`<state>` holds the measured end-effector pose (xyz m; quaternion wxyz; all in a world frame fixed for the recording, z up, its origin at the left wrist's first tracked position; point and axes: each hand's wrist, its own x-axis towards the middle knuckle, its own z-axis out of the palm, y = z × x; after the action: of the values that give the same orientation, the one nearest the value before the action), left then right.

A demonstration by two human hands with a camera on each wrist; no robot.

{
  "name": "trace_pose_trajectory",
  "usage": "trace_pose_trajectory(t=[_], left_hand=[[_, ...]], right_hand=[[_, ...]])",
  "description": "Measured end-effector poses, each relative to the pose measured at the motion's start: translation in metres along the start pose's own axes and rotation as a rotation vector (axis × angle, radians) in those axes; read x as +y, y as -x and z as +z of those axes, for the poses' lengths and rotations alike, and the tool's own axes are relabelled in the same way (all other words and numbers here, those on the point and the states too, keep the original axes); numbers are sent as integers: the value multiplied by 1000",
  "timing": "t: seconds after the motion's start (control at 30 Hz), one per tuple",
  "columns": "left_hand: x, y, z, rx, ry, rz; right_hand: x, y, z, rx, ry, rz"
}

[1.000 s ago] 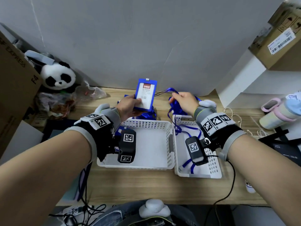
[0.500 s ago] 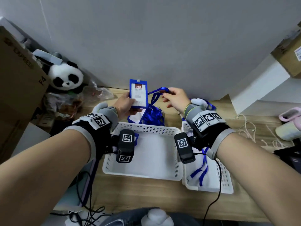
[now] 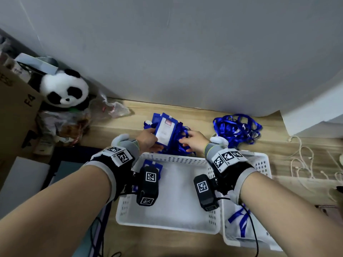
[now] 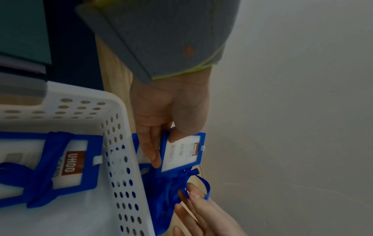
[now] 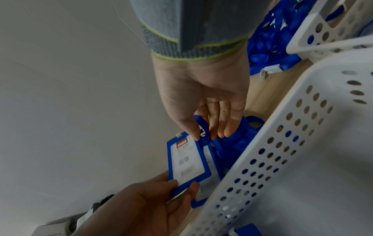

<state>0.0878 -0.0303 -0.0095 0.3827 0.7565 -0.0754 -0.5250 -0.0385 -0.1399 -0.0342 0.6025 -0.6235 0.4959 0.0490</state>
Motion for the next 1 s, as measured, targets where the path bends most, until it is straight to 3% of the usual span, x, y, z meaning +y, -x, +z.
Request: trace_pose_trajectory(t=[0.07, 0.17, 0.27, 0.33, 0.4, 0.5, 0.7, 0.83, 1.0], left_hand=[[-2, -8, 0, 25, 7, -16], [-7, -12, -2, 30, 40, -15], [-11, -10, -5, 76, 104, 5], [-13, -9, -10, 143, 136, 33], [-17, -2, -17, 170, 162, 70], [-24, 10, -23, 47, 125, 92], [-58, 27, -22, -114, -91, -19], [-76, 31, -18, -66, -44, -53], [-85, 26, -16, -6, -155, 42]], right_hand=[[5, -5, 1, 12, 59, 39], [13, -9, -4, 152, 267, 71], [13, -6, -3, 247, 200, 44], [6, 5, 0, 89, 6, -12], [5, 21, 8, -172, -63, -7], [10, 33, 25, -363, 76, 54], [37, 35, 65, -329, 247, 191], [49, 34, 82, -288, 185, 176], [55, 25, 100, -205, 186, 128]])
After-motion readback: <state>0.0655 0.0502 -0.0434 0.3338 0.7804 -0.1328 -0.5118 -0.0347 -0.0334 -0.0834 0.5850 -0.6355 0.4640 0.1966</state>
